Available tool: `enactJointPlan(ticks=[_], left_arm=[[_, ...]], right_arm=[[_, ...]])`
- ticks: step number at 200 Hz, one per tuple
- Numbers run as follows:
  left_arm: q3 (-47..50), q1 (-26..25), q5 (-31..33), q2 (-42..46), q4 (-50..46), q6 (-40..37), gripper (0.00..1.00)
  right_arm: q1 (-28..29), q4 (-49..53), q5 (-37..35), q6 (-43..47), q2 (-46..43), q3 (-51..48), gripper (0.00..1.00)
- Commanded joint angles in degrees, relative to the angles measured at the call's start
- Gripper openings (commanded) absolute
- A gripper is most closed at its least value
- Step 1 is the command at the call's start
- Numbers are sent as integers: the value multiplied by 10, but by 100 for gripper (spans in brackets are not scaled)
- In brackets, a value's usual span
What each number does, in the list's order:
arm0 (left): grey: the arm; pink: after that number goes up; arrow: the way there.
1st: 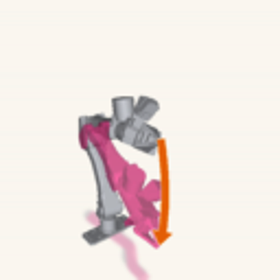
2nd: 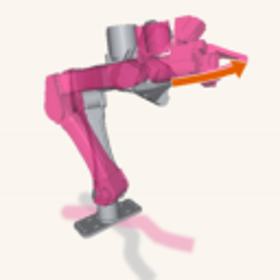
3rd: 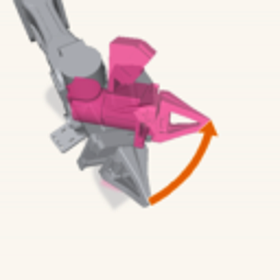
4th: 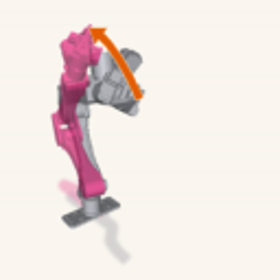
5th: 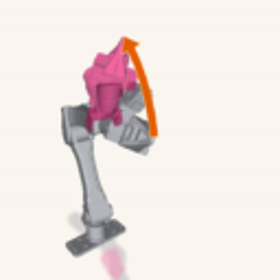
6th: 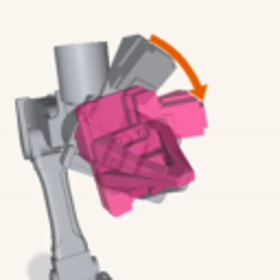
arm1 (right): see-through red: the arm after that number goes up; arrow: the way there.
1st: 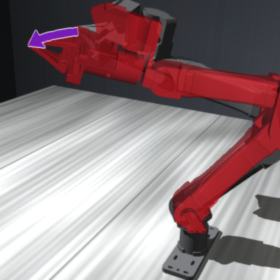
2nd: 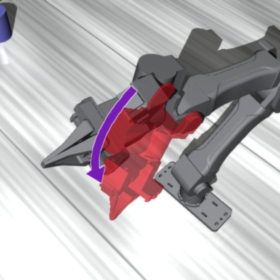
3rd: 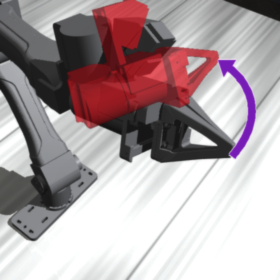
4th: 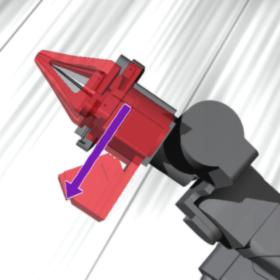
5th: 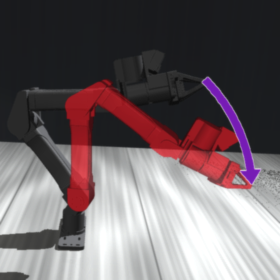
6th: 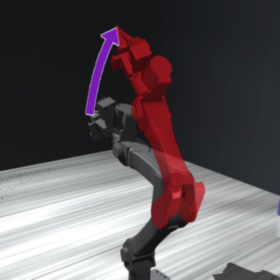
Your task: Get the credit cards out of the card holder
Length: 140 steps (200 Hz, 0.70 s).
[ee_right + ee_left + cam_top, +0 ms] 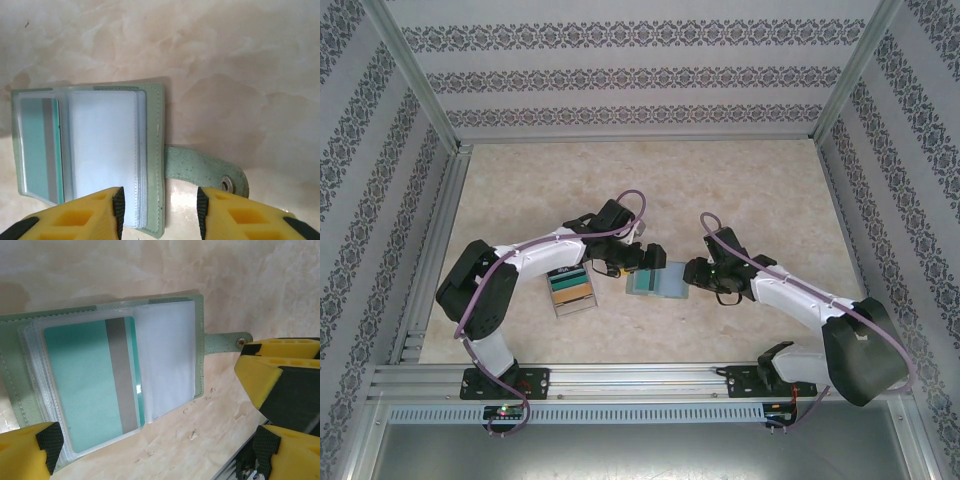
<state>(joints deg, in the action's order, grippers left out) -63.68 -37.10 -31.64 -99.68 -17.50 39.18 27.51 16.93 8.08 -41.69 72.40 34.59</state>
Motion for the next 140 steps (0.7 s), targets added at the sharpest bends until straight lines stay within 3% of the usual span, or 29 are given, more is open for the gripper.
enactJointPlan(ticks=[1,11,34,47,74,140], left_arm=[[-2,6,11,15,-9,-3,93],[10,13,11,17,7,9,82],[35,29,10,15,31,28,27],[37,31,13,8,27,23,12],[32,31,20,-16,12,16,3],[42,31,19,-55,12,13,3]], right_arm=[[6,-7,14,-1,-5,1,40],[16,-15,21,-1,-1,7,36],[41,-34,37,-5,20,26,25],[52,-52,53,-13,42,36,21],[65,-93,89,-32,99,52,18],[56,-168,151,-72,183,57,17]])
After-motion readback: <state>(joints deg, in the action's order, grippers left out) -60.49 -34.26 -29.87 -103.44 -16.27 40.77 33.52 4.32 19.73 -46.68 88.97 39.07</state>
